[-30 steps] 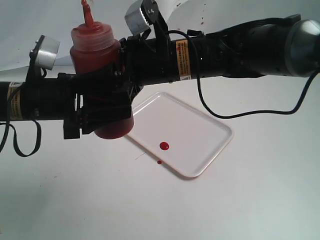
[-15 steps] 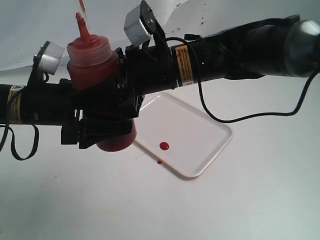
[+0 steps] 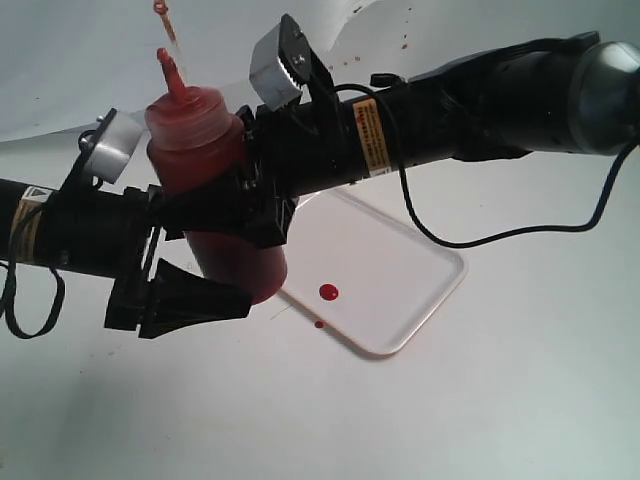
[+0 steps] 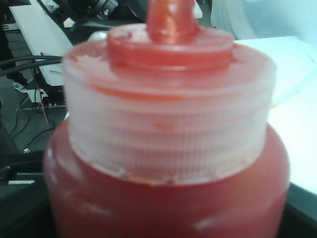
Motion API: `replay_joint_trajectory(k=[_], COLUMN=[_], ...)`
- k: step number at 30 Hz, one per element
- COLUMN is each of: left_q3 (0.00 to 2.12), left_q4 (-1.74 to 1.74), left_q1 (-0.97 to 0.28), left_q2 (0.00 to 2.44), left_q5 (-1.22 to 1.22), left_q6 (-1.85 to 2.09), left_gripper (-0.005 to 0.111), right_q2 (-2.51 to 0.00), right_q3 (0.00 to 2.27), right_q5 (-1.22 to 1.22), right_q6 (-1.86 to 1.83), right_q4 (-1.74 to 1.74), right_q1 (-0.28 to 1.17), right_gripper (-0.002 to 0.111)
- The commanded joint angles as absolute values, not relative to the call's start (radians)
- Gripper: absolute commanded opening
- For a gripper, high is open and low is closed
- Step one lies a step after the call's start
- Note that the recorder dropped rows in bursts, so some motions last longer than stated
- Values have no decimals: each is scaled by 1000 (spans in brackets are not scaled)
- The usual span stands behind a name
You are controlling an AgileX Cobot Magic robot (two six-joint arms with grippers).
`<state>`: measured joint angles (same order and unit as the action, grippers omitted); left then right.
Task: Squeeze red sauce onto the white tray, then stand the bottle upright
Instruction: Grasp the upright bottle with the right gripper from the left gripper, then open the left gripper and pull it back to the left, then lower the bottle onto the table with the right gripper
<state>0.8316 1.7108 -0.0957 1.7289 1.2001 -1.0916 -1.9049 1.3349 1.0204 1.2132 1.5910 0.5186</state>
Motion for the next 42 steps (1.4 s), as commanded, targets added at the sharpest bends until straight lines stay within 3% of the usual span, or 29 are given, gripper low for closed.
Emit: replay_joint_trajectory(k=[1, 19, 26, 37, 42], left_q3=[827, 815, 815, 815, 815], left_q4=[1744, 1744, 1453, 1248, 1236], left_q1=[-97, -97, -94, 62, 70], left_q2=[1727, 1798, 1861, 1866, 1866], left_q5=[1128, 597, 416, 562, 632], left_q6=[-1098, -1090, -913, -832, -834], left_gripper=[103, 103, 103, 103, 103], right_q2=[-1892, -1892, -1892, -1900, -1985], right_q3=[1340, 1340, 1273, 1057, 1050], right_q5=[969, 848, 851, 908, 1021], right_q6=[1203, 1178, 1217, 949, 879], right_q4=[1561, 1626, 1695, 1492, 1448], right_q1=[492, 488, 488, 491, 501], right_gripper=[0, 0, 0, 0, 0])
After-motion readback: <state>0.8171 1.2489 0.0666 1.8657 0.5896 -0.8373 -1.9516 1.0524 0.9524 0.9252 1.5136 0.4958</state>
